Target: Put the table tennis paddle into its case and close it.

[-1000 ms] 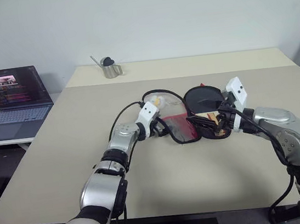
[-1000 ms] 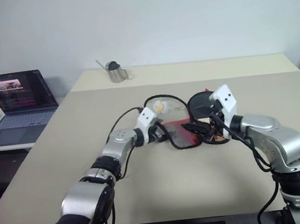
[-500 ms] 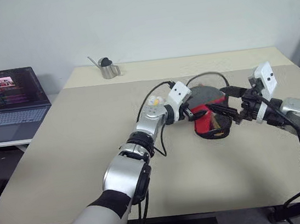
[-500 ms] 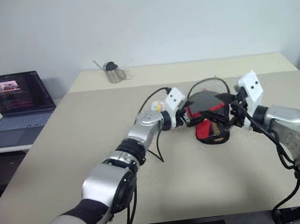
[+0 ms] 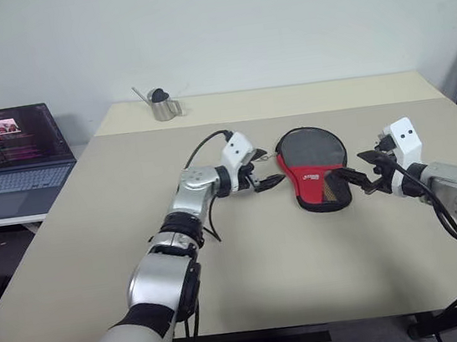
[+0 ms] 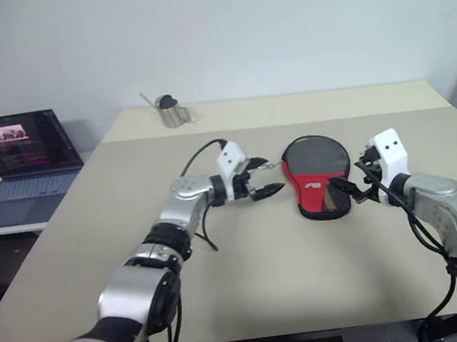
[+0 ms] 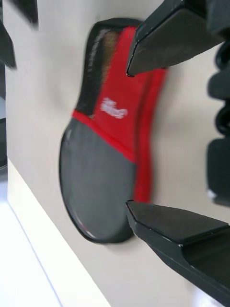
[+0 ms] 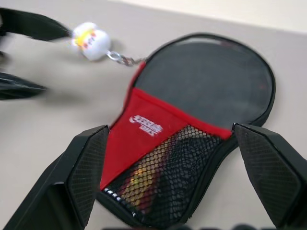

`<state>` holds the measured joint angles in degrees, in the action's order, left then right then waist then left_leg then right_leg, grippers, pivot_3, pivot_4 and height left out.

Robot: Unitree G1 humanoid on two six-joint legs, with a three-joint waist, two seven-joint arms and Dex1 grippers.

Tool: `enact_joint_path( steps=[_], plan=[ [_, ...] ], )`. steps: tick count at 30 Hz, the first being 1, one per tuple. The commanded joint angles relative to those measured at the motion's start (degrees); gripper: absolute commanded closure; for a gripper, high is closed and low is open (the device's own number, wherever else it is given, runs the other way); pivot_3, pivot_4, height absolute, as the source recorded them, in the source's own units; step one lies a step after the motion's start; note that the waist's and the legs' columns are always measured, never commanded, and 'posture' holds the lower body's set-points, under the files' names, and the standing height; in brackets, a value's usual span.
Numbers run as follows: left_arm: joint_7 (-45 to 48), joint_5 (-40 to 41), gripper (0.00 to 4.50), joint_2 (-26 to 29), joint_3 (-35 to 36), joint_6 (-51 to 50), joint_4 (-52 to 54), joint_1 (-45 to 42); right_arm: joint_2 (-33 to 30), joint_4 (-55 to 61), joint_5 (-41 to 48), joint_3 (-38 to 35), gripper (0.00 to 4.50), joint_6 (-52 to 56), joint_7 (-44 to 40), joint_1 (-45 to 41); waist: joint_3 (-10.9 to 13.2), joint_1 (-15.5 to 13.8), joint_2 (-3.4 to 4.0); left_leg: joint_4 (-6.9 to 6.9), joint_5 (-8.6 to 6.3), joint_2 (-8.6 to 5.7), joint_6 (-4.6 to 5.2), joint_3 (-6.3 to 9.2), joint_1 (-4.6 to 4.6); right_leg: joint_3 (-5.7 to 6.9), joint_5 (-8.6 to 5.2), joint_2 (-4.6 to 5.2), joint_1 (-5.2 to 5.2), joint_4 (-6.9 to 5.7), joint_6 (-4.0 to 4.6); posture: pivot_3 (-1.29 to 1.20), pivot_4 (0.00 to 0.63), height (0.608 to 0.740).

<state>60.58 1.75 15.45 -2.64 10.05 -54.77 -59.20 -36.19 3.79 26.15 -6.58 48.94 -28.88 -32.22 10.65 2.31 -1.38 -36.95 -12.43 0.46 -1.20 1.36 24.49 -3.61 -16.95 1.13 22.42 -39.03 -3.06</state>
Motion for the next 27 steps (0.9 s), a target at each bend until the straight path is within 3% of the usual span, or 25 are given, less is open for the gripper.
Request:
enact_joint_path(
  steps=[1, 7, 13, 27],
  plan=[
    [2.54, 4.15, 0.02, 4.94, 2.28, -5.05, 15.06, 4.62, 0.64, -7.75, -5.29, 3.12, 0.00, -5.90, -0.06, -5.10, 0.00, 0.07, 0.01, 0.00, 0.00, 0.01, 0.00, 0.00, -0.01, 0.00, 0.00, 0.00, 0.00, -0.01, 0.00, 0.00, 0.150, 0.740],
    [3.59, 12.61, 0.02, 11.24, 4.51, -21.20, 41.06, 16.25, 2.08, -25.58, -13.52, 7.60, 0.00, -14.00, -0.43, -13.11, 0.00, -0.56, 0.01, -0.03, 0.00, -0.03, -0.01, 0.03, 0.01, 0.04, 0.00, 0.08, -0.02, 0.01, 0.00, 0.00, 0.150, 0.740],
    [2.74, 21.36, 0.02, 17.03, 7.40, -34.06, 57.61, 23.96, 1.83, -40.38, -17.66, 9.20, 0.00, -20.24, -5.25, -18.61, 0.01, -0.46, 0.01, -0.03, 0.00, -0.01, -0.01, 0.03, 0.00, 0.04, 0.00, 0.08, -0.04, 0.02, 0.01, 0.00, 0.150, 0.740],
    [-1.63, 24.77, 0.02, 22.13, 8.87, -38.96, 63.28, 26.53, 3.40, -59.17, -22.68, 10.61, 0.00, -26.29, -13.88, -24.25, 0.01, -0.28, 0.02, -0.03, 0.00, 0.00, -0.01, -0.01, -0.13, 0.00, 0.00, 0.05, -0.11, 0.00, 0.01, 0.00, 0.150, 0.740]
  ],
)
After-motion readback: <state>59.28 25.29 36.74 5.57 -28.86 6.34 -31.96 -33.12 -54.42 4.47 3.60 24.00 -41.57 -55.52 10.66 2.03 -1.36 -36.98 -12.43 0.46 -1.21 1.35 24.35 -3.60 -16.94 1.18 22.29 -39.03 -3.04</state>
